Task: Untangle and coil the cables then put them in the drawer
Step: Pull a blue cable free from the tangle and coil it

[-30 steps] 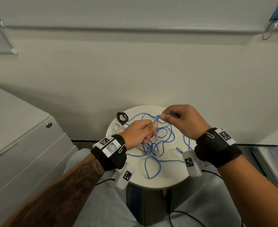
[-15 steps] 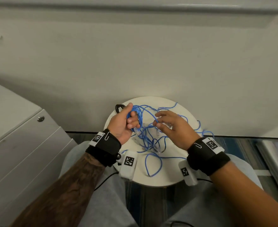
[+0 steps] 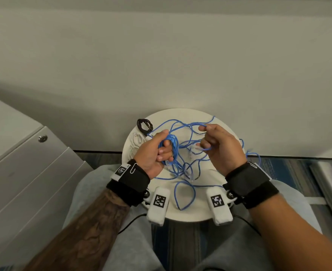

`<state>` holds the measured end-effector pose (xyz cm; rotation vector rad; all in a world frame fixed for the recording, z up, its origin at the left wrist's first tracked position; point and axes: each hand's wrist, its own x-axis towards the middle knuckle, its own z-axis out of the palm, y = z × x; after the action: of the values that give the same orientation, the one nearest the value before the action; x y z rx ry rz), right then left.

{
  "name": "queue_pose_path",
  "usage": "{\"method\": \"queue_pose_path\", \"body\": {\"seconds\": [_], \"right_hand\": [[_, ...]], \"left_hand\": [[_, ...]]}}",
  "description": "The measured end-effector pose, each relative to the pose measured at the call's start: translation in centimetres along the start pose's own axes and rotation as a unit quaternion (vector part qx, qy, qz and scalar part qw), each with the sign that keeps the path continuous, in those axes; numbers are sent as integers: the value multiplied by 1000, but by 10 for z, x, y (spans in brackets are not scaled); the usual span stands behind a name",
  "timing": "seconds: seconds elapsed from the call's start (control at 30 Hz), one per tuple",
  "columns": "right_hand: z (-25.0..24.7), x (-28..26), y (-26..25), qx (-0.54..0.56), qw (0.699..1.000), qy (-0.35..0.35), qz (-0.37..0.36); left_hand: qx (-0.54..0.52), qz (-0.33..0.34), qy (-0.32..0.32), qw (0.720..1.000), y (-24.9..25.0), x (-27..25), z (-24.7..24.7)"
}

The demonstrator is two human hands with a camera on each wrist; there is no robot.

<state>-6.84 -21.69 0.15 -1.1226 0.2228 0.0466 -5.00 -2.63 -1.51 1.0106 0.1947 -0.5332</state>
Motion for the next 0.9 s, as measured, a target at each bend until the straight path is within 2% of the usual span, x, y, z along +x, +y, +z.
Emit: {"method": "queue_pose_path", "body": {"seconds": [0.2,0.3,0.4,0.43,0.5,0.57,0.7,0.9], "right_hand": [[4,-2,10,-92,993,-39,68],[9,-3,19,-191,978,-51,59],[11,-7,26,-382,917,-109,-19],[12,-8,29,-413,900,-134,-39],[14,-11,31,-408,897,-160,-51],[11,-10,30,-406,899,-150,-67],[3,-7,23,-445,877,-161,-81],[7,-6,21,-485,849,-181,-107]], "left_hand": [[-43,1,-2,999,6,1,0],[-45,-2,-14,999,2,1,1],[-50,-8,-38,998,0,2,2],[-51,-7,-44,998,-1,2,3],[-50,-6,-60,997,-1,1,3],[-49,-15,-81,995,0,1,4],[-22,-18,-120,992,5,0,1],[45,5,-121,992,9,-2,-6]]}}
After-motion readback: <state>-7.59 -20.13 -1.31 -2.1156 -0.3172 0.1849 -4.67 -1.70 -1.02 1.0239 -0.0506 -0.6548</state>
